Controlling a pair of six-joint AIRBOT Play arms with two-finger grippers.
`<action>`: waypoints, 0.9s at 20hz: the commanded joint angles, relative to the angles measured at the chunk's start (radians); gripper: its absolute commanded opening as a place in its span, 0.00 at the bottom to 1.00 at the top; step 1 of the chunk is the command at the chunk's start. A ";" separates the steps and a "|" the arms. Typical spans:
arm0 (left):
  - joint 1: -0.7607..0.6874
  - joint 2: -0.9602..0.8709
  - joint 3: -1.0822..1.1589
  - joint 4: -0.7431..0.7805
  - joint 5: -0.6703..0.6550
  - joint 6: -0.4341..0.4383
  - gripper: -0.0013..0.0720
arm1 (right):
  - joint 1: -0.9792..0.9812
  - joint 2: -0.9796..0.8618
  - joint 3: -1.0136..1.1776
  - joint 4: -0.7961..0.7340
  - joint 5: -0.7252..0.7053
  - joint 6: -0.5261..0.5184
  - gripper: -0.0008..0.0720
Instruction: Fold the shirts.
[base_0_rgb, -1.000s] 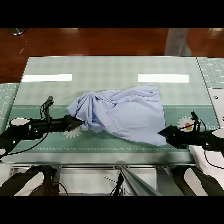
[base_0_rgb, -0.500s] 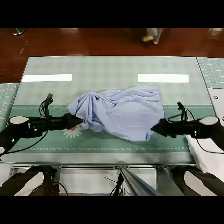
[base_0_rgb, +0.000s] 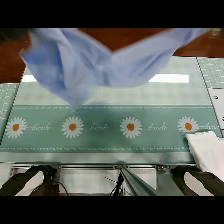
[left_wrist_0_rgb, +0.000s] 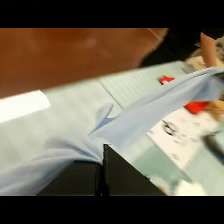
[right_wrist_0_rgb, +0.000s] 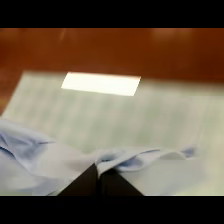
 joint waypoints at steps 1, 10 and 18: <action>0.024 0.018 0.515 0.409 -0.094 -0.230 0.05 | 0.003 0.087 0.421 -0.214 0.058 0.075 0.04; -0.017 0.410 0.417 0.826 -0.124 -0.343 0.05 | 0.003 0.452 0.394 -0.648 0.173 0.150 0.04; -0.085 0.453 0.008 0.749 -0.153 -0.343 0.05 | 0.003 0.457 0.050 -0.542 0.352 0.163 0.04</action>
